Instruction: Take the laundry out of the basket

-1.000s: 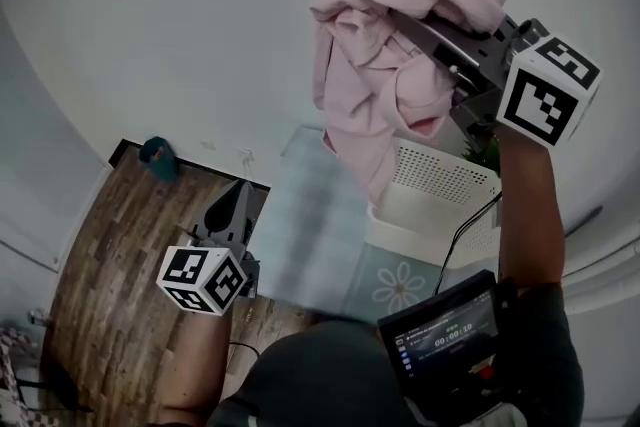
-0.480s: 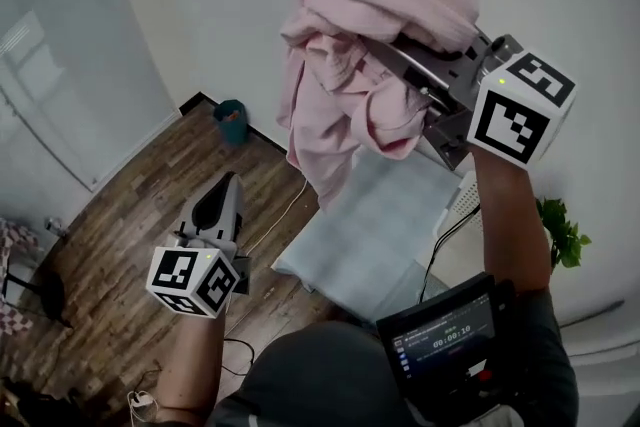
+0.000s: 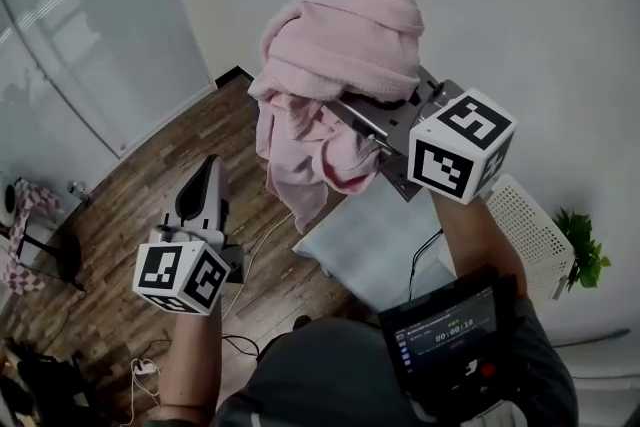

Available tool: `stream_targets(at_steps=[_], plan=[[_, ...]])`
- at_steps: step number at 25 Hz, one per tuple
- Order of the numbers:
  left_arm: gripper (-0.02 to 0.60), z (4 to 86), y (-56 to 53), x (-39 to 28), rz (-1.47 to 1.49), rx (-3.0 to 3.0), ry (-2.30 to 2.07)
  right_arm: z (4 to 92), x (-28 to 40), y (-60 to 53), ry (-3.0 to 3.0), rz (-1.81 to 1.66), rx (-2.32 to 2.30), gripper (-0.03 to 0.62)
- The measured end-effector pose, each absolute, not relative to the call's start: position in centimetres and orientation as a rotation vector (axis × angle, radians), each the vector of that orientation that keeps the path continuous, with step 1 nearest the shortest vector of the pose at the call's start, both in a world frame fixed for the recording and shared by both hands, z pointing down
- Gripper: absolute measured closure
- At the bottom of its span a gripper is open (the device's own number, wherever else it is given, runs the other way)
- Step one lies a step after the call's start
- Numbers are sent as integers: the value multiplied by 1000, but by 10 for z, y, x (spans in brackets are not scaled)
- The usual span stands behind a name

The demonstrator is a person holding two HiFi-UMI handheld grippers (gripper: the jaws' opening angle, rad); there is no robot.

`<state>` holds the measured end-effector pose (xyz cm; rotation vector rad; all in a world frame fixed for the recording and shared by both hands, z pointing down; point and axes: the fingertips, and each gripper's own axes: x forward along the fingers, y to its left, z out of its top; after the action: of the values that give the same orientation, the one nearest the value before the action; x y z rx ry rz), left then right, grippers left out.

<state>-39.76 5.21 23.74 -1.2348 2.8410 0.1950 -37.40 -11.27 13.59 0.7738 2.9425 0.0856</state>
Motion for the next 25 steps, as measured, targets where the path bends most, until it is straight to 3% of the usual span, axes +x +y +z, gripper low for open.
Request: stream_targets(at_steps=[25], plan=[[571,237,42,-410,203,-1333,2804,160,-382,-121,3010,76,583,345]])
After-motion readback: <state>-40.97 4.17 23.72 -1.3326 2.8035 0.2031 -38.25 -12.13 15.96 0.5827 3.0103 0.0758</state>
